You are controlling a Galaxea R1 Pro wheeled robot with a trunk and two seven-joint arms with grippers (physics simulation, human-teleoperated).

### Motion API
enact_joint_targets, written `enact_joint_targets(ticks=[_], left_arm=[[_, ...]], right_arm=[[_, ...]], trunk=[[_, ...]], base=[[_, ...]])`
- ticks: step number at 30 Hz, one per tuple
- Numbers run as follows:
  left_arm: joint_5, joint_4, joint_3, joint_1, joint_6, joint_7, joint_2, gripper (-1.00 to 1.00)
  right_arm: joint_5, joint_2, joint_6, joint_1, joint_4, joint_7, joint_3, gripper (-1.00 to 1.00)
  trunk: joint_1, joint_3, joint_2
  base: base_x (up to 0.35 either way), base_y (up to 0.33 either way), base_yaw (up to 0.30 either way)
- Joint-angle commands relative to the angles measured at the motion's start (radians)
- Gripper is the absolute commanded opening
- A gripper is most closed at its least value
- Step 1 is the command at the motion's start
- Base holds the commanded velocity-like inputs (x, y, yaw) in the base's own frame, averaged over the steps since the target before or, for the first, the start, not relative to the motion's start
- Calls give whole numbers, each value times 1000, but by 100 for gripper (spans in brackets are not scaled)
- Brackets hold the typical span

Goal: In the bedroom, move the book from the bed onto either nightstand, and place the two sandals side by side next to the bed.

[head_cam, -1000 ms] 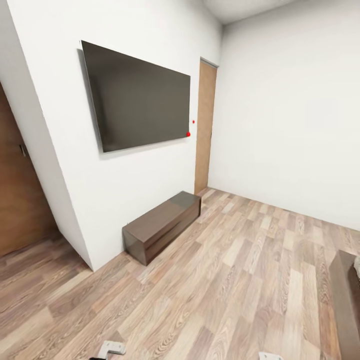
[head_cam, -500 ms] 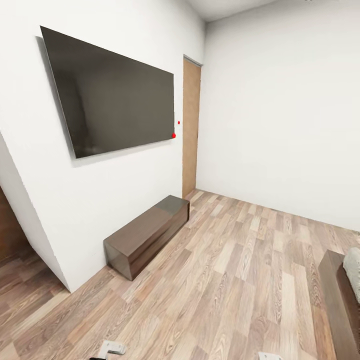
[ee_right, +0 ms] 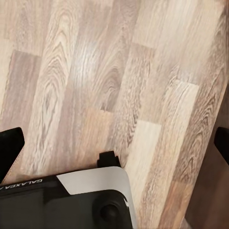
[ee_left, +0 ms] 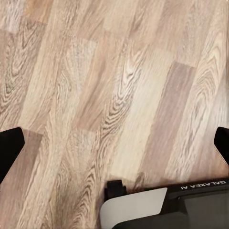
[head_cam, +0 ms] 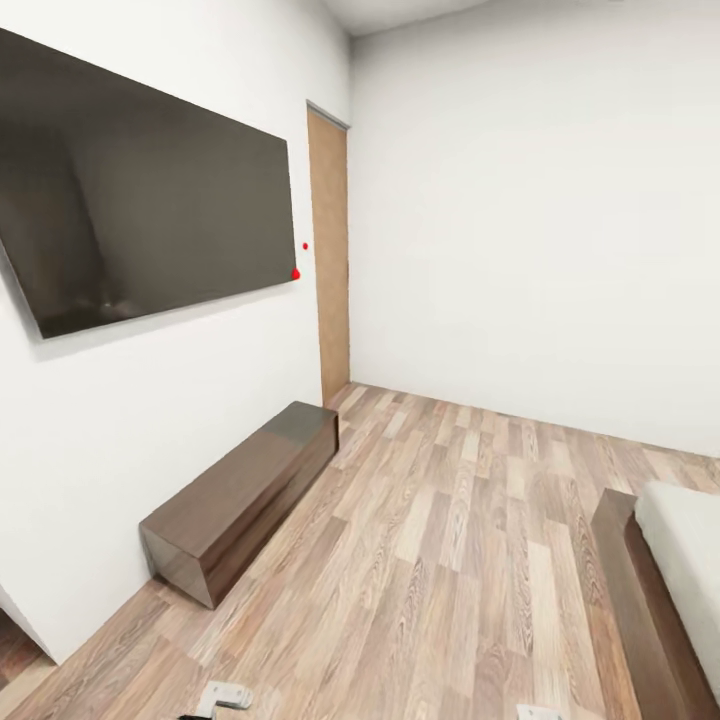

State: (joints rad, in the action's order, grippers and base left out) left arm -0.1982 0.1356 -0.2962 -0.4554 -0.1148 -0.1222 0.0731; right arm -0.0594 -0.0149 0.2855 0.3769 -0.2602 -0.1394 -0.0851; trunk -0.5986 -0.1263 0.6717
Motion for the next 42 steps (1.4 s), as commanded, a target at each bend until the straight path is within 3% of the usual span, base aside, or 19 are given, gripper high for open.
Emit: enact_joint_targets(ticks=[1, 24, 42], left_arm=[[-10, 2, -8, 0, -6, -1, 1, 100], [-10, 2, -8, 0, -6, -1, 1, 100], [-10, 2, -8, 0, -6, -1, 1, 100]], right_arm=[[-6, 0, 4, 0, -2, -3, -2, 100], [-5, -1, 4, 0, -2, -3, -4, 100], [2, -4, 3, 0, -1, -2, -1, 100]], trunk=[[-1, -2, 1], [-1, -3, 1], [-1, -4, 1]], base=[[350, 0, -296], [350, 0, -292], [350, 0, -63]])
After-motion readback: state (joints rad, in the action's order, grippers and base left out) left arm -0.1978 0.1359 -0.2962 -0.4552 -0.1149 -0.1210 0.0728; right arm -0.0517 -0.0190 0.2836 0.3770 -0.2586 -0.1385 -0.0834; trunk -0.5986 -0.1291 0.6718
